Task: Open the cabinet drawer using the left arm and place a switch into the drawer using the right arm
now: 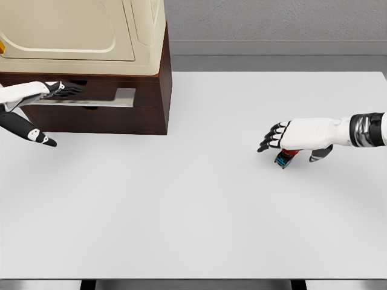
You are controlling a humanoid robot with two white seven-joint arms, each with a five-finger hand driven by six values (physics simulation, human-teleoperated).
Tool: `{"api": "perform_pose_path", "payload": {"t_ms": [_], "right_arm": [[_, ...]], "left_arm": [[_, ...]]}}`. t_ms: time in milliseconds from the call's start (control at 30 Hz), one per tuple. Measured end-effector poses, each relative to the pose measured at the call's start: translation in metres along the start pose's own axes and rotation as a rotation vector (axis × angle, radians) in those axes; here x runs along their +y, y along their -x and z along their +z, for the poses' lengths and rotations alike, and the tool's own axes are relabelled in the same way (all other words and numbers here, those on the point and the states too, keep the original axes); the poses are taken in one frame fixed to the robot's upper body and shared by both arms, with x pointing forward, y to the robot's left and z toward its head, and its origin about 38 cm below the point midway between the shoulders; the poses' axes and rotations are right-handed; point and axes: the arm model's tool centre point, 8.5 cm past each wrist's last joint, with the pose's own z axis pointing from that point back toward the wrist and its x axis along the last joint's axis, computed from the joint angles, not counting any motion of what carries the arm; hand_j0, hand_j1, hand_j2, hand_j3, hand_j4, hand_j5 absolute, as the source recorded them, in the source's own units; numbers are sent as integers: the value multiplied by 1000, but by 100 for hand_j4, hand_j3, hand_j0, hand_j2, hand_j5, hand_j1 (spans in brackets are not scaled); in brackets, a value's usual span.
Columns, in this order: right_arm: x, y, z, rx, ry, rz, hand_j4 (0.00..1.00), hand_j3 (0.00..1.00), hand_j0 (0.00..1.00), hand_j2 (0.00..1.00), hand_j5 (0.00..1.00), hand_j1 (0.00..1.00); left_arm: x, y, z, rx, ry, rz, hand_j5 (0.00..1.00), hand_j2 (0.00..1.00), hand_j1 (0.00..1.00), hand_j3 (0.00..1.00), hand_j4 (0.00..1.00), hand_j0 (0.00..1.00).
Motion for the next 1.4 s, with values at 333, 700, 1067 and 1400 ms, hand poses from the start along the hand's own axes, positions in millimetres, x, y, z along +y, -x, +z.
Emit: {"api": "perform_pose_path", "payload": {"t_ms": [333,700,1067,1400], "right_arm": [[1,0,-1,-2,-3,-1,100,100,100,100,100,100],[3,-2,-2,-7,-9,-1,100,100,100,100,100,100],[4,-2,-3,-4,-17,4,100,100,100,100,100,100],[4,-1,-2,-1,-20,7,100,100,100,100,100,100]], "left_arm": [[-2,2,1,-5,-10,35,100,100,100,100,100,100],[-17,2,8,-19,32,35,100,100,100,100,100,100],[-26,1,22,-37,63,35,100,100,100,100,100,100],[-30,-1,35,-54,107,21,100,100,100,100,100,100]]}}
